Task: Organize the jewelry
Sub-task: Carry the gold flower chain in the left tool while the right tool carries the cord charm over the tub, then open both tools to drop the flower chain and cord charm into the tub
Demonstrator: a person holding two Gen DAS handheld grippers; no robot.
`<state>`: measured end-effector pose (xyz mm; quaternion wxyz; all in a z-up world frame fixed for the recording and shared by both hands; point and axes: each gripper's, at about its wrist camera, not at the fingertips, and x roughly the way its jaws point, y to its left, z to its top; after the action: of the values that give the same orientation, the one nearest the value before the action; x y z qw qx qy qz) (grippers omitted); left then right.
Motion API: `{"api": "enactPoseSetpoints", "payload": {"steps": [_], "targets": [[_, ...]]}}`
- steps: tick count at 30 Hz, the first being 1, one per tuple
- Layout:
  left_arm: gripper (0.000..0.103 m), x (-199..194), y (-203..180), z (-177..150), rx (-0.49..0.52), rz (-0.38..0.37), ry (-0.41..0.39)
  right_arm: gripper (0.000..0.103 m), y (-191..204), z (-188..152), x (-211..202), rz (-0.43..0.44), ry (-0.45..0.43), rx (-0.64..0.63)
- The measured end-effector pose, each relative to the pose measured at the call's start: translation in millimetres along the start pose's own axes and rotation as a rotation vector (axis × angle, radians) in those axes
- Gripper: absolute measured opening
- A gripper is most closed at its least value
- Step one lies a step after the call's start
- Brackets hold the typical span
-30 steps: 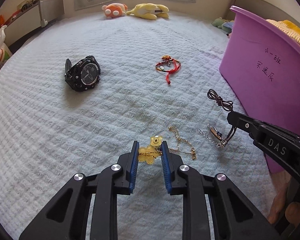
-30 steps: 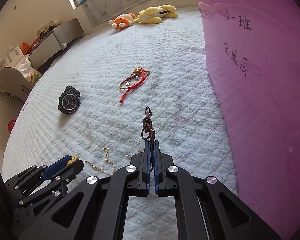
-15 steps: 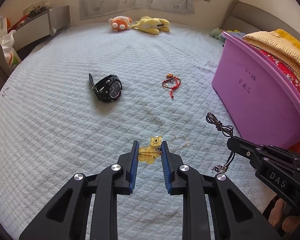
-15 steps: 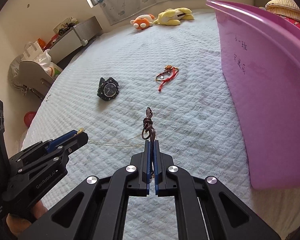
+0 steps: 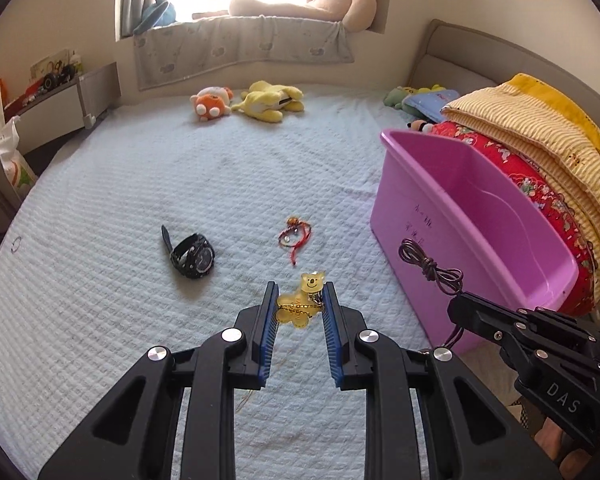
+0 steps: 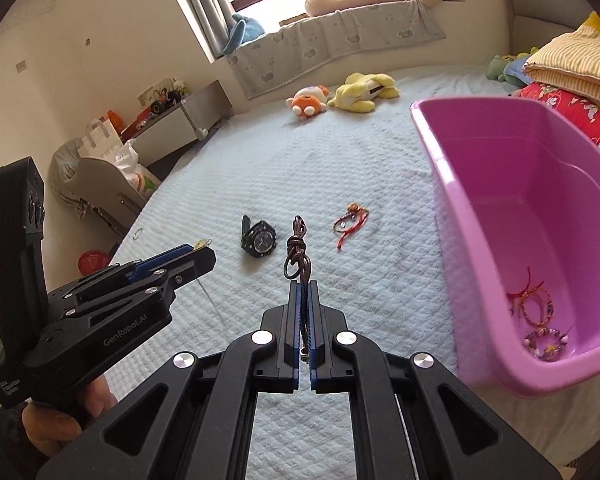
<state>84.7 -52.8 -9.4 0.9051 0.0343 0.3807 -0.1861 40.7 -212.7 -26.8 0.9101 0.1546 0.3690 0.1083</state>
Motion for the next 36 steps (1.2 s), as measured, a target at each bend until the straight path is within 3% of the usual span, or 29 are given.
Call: {"api": "enactPoseSetpoints", "payload": {"steps": [11, 18, 21, 26, 36], "targets": [[0.022, -27, -85, 90, 0.094, -0.151, -0.118, 0.003, -70, 59, -91, -0.141, -0.182, 0.06], [0.022, -30, -149, 136, 0.158, -0.266, -0.163, 0.004, -111, 80, -120, -0.199, -0.23, 0.098], [0.022, -15, -171, 140, 0.179, -0.293, -0.132, 0.004, -128, 80, -118, -0.211, -0.218, 0.123], [0.022, 26, -198, 127, 0.217, -0.265, -0.037, 0.004, -154, 67, -102, -0.225, -0.168, 0.177], [0.022, 93, -210, 90, 0.254, -0.192, 0.146, 0.004, -183, 46, -68, -0.26, -0.045, 0.23]]}}
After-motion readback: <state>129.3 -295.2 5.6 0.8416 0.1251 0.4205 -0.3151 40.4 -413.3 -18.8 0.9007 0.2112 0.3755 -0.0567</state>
